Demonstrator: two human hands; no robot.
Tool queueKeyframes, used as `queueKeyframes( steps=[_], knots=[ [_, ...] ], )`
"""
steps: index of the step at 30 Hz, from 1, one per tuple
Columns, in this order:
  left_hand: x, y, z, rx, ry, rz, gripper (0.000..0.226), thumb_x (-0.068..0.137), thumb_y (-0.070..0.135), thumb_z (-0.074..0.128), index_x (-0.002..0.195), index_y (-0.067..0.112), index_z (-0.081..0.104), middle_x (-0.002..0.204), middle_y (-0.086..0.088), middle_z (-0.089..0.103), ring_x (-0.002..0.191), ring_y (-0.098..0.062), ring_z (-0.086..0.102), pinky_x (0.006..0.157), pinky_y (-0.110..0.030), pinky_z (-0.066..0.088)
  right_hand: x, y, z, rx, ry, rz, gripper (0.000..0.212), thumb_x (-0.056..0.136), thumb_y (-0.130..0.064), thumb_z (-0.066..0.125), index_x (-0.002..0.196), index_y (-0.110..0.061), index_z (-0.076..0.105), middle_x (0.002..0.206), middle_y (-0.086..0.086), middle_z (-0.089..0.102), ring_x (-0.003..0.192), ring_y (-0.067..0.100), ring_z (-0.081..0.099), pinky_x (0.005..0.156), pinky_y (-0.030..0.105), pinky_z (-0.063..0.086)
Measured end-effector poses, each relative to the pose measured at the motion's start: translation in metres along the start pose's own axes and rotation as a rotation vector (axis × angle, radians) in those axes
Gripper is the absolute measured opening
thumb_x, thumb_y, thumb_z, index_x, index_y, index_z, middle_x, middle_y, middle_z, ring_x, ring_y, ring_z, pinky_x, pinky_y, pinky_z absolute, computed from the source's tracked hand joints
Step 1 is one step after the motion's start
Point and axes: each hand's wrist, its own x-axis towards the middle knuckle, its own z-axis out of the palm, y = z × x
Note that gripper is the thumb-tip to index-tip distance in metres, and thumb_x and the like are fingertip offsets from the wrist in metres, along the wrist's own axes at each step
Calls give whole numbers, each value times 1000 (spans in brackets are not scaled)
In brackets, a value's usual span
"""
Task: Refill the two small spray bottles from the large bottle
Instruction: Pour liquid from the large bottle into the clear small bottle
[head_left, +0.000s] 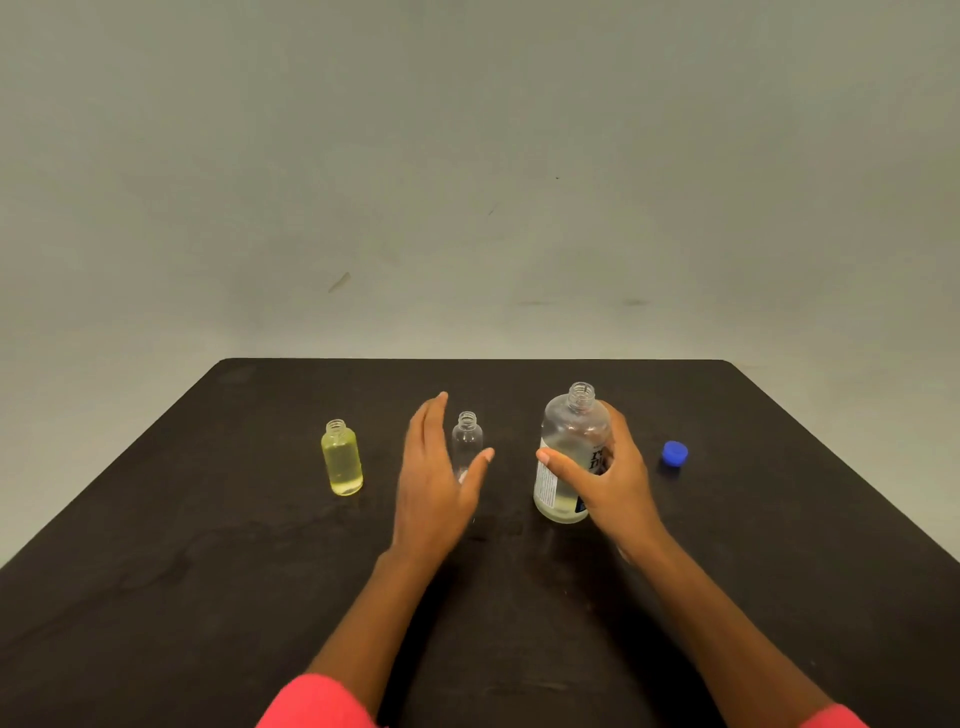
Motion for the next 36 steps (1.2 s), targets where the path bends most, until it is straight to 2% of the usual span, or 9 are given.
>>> queueKeyframes(
  steps=[2, 4, 6, 9, 12, 18, 28, 31, 36],
  knots=[
    [2, 2, 11, -19, -78, -104, 86, 86, 31, 69, 150, 14, 16, 154, -7, 23, 142, -19, 23, 110, -28, 26, 0, 0, 0, -1, 6, -6, 67, 67, -37, 81, 124, -34, 47, 115, -20, 59, 109, 1, 56, 96, 36, 49],
    [5, -1, 18, -53, -128, -216, 92, 85, 33, 70, 151, 13, 10, 157, -7, 18, 144, -21, 21, 110, -29, 25, -1, 0, 1, -8, 13, -10, 66, 68, -35, 82, 124, -34, 47, 115, -19, 58, 109, 0, 55, 95, 35, 49],
    [7, -4, 22, -108, -174, -336, 89, 84, 32, 71, 151, 12, 15, 155, -6, 27, 141, -22, 30, 110, -34, 29, 0, -1, 1, -11, 16, -9, 65, 68, -35, 82, 124, -34, 48, 114, -20, 59, 108, -1, 55, 95, 34, 49],
    [6, -11, 27, -153, -143, -419, 53, 85, 25, 70, 129, 16, 43, 129, -4, 58, 119, -20, 55, 99, -38, 46, 0, -1, 1, -15, 16, -5, 65, 68, -36, 82, 124, -34, 48, 114, -21, 58, 108, -2, 55, 95, 32, 49],
    [-1, -6, 23, -210, -103, -407, 33, 84, 23, 72, 111, 21, 53, 107, 3, 64, 100, -12, 62, 89, -39, 53, 0, -1, 2, -31, 12, 3, 70, 67, -40, 80, 127, -33, 46, 118, -20, 56, 111, 1, 53, 96, 33, 48],
    [-22, 8, 2, -389, -33, -359, 47, 77, 28, 78, 119, 20, 60, 102, 8, 68, 96, -6, 65, 86, -27, 53, 0, 1, 2, -43, 14, 9, 69, 65, -43, 80, 125, -36, 45, 116, -22, 56, 110, 2, 54, 96, 36, 48],
    [-34, 12, -21, -468, 26, -304, 27, 83, 30, 70, 109, 27, 64, 87, 7, 70, 84, -3, 66, 76, -20, 52, 10, -14, 9, -71, 34, 26, 67, 61, -32, 86, 118, -32, 49, 110, -15, 60, 103, 7, 57, 94, 35, 50],
    [-34, 12, -21, -471, 31, -283, 27, 85, 30, 68, 111, 25, 64, 91, 8, 69, 88, -4, 65, 80, -25, 54, 13, -24, 12, -85, 22, -15, 66, 60, -30, 87, 116, -30, 51, 107, -13, 62, 100, 5, 59, 89, 28, 50],
    [-35, 13, -21, -451, 86, -223, 38, 80, 18, 75, 108, 38, 59, 107, 10, 66, 102, -2, 62, 85, -15, 48, 19, -45, 9, -197, -57, -114, 68, 59, -29, 87, 118, -30, 52, 102, -20, 60, 94, -7, 56, 75, 3, 41]
  ],
)
